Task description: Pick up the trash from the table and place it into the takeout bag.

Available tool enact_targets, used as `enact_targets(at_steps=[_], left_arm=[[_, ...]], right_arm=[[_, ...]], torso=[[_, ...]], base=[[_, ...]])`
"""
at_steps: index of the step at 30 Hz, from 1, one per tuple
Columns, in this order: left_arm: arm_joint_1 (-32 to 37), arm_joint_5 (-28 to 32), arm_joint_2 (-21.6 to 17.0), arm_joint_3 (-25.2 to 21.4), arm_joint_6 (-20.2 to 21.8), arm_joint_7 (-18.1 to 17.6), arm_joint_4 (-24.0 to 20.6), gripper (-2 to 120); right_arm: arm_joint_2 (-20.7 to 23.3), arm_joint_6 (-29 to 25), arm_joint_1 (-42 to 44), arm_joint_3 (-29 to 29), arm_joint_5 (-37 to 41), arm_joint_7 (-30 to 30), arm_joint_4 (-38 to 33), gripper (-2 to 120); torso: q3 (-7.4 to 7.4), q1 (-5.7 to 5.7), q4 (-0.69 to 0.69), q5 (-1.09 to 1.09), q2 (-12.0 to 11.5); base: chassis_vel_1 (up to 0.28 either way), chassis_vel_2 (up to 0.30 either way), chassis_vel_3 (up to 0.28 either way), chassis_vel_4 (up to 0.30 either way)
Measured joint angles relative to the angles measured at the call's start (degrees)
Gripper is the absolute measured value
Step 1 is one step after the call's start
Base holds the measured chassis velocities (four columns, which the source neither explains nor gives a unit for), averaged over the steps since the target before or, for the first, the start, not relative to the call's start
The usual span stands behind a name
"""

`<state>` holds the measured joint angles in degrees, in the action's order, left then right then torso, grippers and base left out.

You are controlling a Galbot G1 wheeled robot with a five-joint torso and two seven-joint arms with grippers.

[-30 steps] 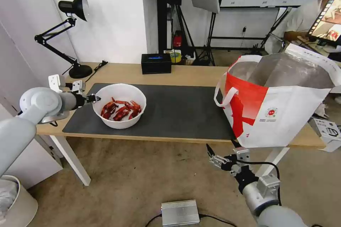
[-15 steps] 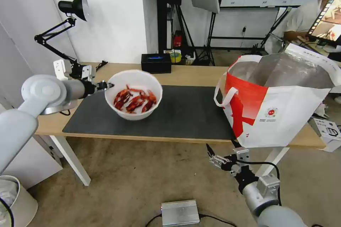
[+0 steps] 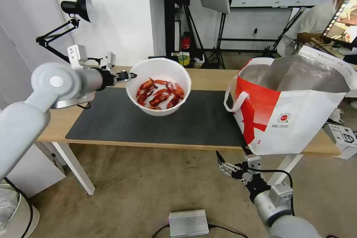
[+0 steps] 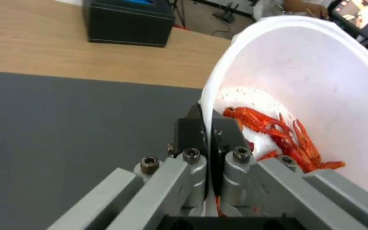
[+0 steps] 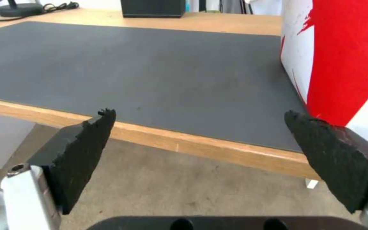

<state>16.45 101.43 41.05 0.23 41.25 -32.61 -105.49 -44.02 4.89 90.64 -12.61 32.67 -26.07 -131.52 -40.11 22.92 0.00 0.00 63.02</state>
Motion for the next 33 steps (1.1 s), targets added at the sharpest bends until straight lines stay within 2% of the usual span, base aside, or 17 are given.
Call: enact_targets(at_steps=[8, 11, 15, 17, 33], left_arm=[[-1.51, -0.08, 3.31, 1.34, -0.73, -0.53, 0.98, 0], [-3.47, -0.18, 6.04, 2.52, -1.58, -1.24, 2.53, 0], [-4.78, -0.23, 7.81, 3.48, -2.25, -1.45, 3.49, 0], [-6.0, -0.31, 9.7, 4.12, -3.08, -2.07, 4.17, 0], [-11.65, -0.44, 16.58, 6.08, -8.31, -3.93, 7.93, 0]], right_arm=[[0.0, 0.0, 0.0, 0.0, 0.0, 0.0, 0.0, 100], [0.0, 0.0, 0.0, 0.0, 0.0, 0.0, -0.01, 100], [0.0, 0.0, 0.0, 0.0, 0.0, 0.0, 0.0, 100], [0.0, 0.0, 0.0, 0.0, 0.0, 0.0, 0.0, 100], [0.0, 0.0, 0.0, 0.0, 0.0, 0.0, 0.0, 100]], torso=[[0.0, 0.0, 0.0, 0.0, 0.0], [0.0, 0.0, 0.0, 0.01, 0.0], [0.0, 0.0, 0.0, 0.0, 0.0], [0.01, 0.0, -0.01, 0.01, 0.0], [0.0, 0.0, 0.0, 0.0, 0.0]], base=[[0.0, 0.0, 0.0, 0.0], [0.0, 0.0, 0.0, 0.0], [0.0, 0.0, 0.0, 0.0], [0.0, 0.0, 0.0, 0.0], [0.0, 0.0, 0.0, 0.0]])
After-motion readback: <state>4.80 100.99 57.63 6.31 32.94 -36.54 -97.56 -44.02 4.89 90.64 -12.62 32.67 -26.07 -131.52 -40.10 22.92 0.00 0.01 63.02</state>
